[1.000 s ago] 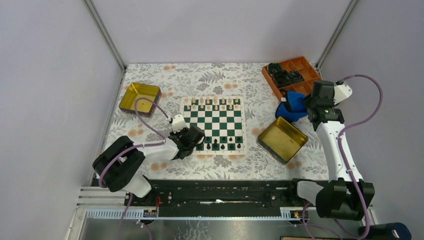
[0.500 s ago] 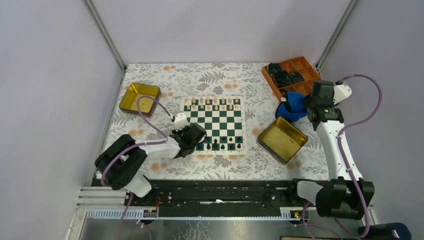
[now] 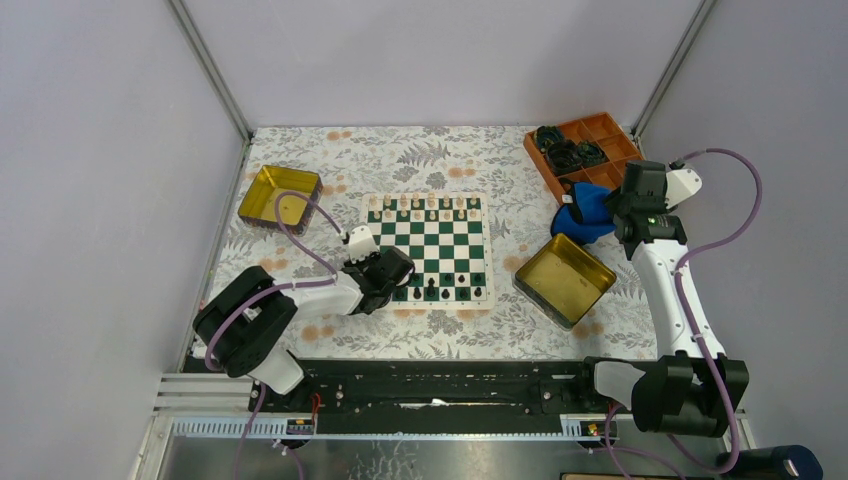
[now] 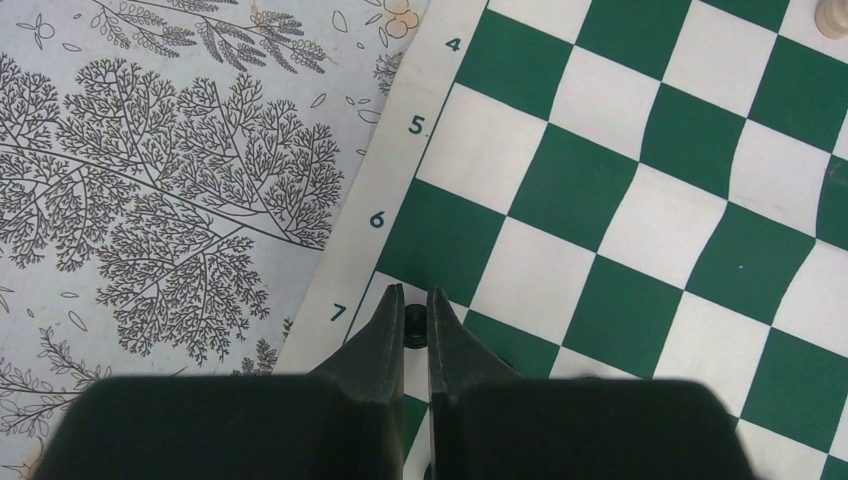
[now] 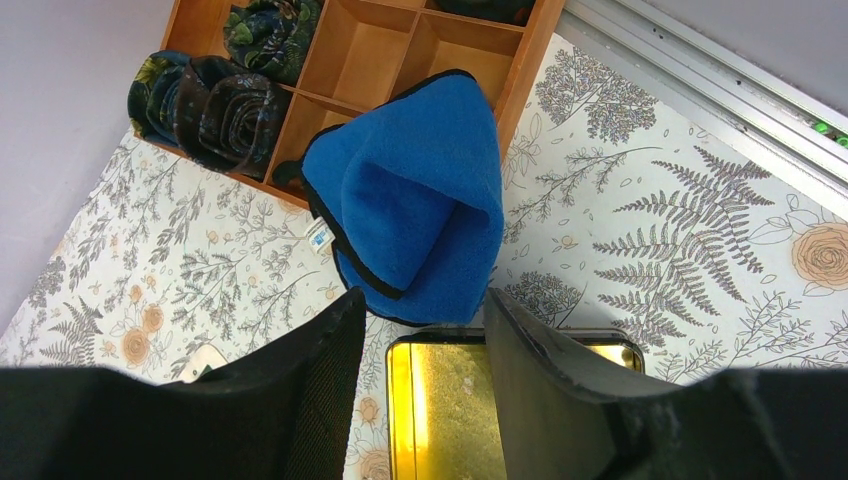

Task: Set up the chess pieces on the board
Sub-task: Place the chess piece on the chessboard, then reset both arms

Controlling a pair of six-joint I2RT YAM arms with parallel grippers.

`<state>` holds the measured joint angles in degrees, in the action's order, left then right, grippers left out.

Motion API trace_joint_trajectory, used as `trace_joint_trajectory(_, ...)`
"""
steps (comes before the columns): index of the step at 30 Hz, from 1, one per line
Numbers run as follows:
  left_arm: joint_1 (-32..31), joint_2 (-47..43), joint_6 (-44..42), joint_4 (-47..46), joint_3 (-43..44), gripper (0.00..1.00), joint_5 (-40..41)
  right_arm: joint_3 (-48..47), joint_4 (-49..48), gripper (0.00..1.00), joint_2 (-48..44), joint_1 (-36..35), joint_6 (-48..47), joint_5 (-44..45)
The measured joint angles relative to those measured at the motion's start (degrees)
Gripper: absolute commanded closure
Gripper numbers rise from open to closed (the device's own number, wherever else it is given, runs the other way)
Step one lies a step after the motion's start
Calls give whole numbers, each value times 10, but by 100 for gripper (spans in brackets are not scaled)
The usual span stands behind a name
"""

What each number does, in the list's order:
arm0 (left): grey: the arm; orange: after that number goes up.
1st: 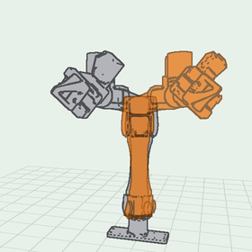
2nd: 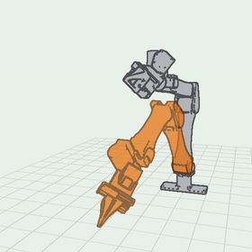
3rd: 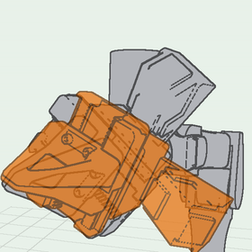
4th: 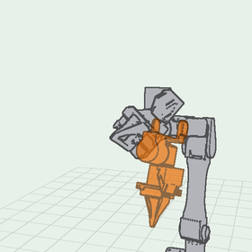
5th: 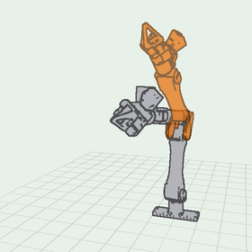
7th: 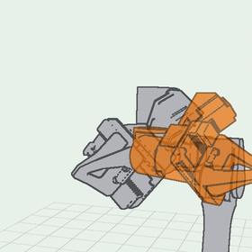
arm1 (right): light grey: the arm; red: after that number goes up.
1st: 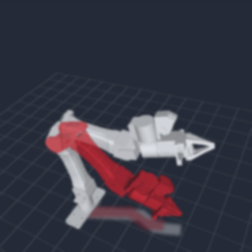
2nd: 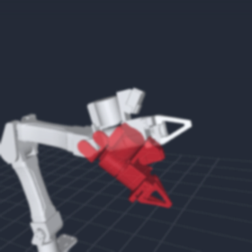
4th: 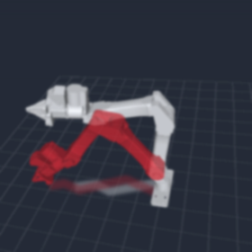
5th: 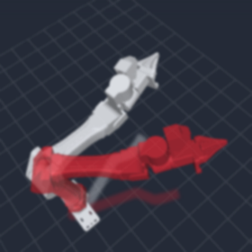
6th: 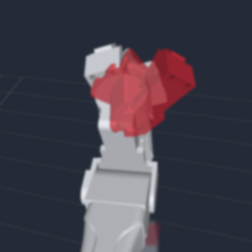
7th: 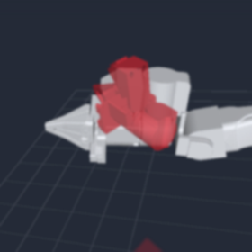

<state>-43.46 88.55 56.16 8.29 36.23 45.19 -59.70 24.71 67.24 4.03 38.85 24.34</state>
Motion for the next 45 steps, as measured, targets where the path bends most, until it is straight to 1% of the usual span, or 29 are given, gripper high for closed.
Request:
trace_joint_trajectory(4,0,0,8,2,0,92,0,0,0,46,0,0,0,0)
trace_joint_trajectory(6,-3,0,10,4,0,88,1,0,0,46,0,0,0,0)
trace_joint_trajectory(10,-4,0,17,9,1,76,2,0,0,45,0,0,0,0)
trace_joint_trajectory(12,-5,0,22,12,1,69,3,0,0,45,0,0,0,0)
trace_joint_trajectory(15,-7,0,26,20,1,63,3,0,0,46,0,0,0,0)
trace_joint_trajectory(19,-8,0,29,26,1,61,3,0,0,45,0,-1,0,0)
trace_joint_trajectory(28,-8,-1,29,36,4,61,3,0,0,45,0,-2,0,-1)
trace_joint_trajectory(40,-8,-30,7,52,50,61,19,0,1,45,0,-3,0,-1)
trace_joint_trajectory(43,-8,-42,2,63,62,57,24,0,1,45,0,-3,-2,-1)
trace_joint_trajectory(45,-8,-57,-4,76,70,52,29,0,1,45,0,-4,-4,-2)
